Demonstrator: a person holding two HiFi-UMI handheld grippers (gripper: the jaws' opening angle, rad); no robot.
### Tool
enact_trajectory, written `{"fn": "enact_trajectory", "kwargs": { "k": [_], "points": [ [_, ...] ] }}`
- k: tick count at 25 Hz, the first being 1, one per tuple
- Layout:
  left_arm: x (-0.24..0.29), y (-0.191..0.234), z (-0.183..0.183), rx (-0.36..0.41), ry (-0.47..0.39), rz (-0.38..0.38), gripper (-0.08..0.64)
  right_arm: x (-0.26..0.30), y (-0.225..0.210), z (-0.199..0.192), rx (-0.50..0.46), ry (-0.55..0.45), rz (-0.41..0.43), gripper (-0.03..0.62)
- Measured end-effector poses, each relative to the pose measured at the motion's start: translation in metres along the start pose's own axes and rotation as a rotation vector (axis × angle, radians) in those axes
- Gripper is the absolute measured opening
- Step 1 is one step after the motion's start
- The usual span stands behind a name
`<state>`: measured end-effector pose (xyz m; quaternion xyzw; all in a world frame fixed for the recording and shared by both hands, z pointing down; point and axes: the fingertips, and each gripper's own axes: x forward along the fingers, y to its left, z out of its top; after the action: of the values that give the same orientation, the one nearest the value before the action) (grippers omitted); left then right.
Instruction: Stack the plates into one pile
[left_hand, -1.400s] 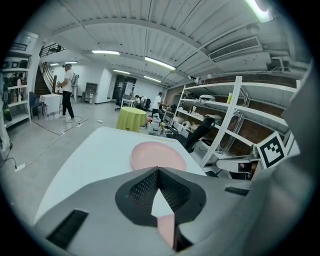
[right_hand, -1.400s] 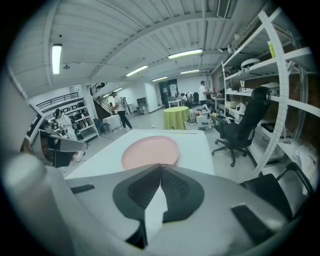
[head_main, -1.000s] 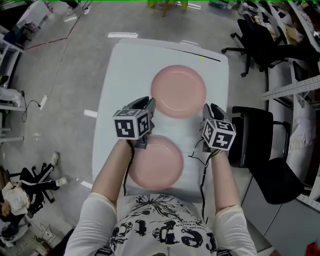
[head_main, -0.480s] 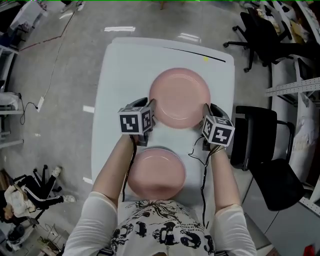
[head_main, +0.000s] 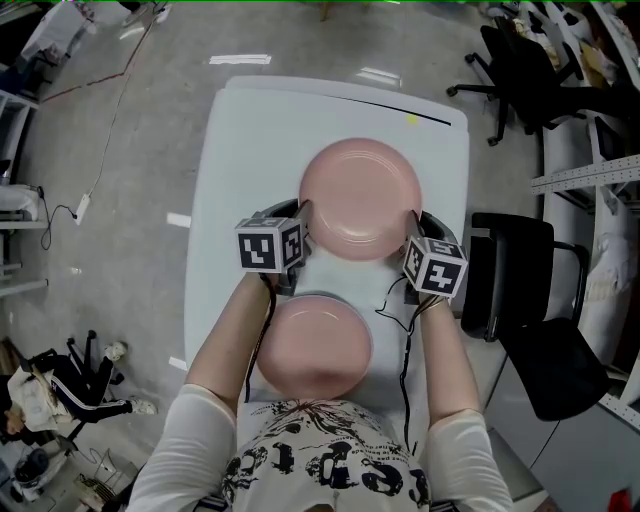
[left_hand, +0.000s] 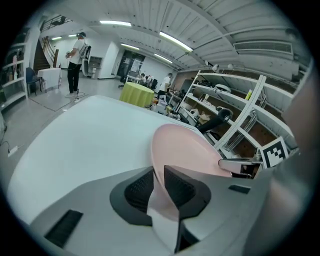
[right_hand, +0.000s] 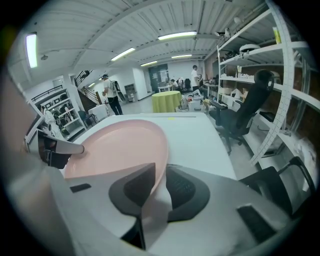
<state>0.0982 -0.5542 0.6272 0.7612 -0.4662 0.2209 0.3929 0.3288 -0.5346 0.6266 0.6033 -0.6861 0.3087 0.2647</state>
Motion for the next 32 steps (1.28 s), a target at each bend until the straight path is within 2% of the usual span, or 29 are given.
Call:
{"fn": "enact_trajectory", "kwargs": {
  "k": [4, 10, 22, 27, 32],
  "points": [
    [-0.023, -0.01, 0.001, 0.082, -0.014, 0.04, 0.074, -0.022, 0.005, 0.0, -0.009, -0.023, 0.002, 0.075],
    [-0.07, -0.031, -0.008, 0.086, -0.07, 0.055, 0.074, -0.066, 0.015, -0.004, -0.02, -0.059, 0.03, 0.075],
    [-0.164, -0.057, -0.079, 0.067, -0.121, 0.07, 0.074, -0.16, 0.046, -0.058, -0.065, -0.084, 0.074, 0.077],
    [-0.205, -0.05, -0.107, 0.086, -0.121, 0.065, 0.074, -0.192, 0.075, -0.087, -0.053, -0.079, 0.068, 0.078],
    [-0.22, -0.045, -0.136, 0.097, -0.089, 0.044, 0.074, -0.211, 0.088, -0.119, -0.033, -0.056, 0.037, 0.077]
  ]
}}
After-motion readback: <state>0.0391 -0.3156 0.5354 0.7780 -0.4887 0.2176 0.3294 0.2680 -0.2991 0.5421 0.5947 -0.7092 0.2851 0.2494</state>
